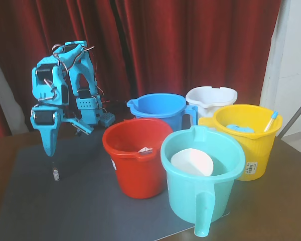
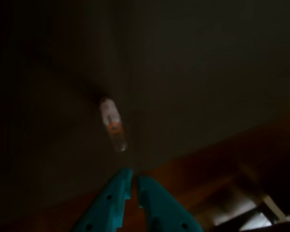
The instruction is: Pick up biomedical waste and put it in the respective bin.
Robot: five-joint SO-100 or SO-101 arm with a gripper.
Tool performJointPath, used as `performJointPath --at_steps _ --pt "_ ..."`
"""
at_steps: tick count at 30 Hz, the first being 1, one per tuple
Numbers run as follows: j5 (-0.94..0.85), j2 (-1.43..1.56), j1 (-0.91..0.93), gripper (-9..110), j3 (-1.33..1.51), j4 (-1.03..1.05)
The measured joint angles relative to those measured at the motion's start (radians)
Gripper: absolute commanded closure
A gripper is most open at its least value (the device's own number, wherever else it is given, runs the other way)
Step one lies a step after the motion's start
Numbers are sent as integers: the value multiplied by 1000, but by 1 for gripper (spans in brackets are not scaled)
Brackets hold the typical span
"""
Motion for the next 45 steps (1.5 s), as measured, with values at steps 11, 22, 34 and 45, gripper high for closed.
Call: performJointPath --at_steps 11,22,34,45 --pt "0 -20 0 83 -2 -14" --pt "0 -20 0 82 -17 64" --pt "0 -20 0 82 -35 149" --pt "-31 -25 66 83 -35 141"
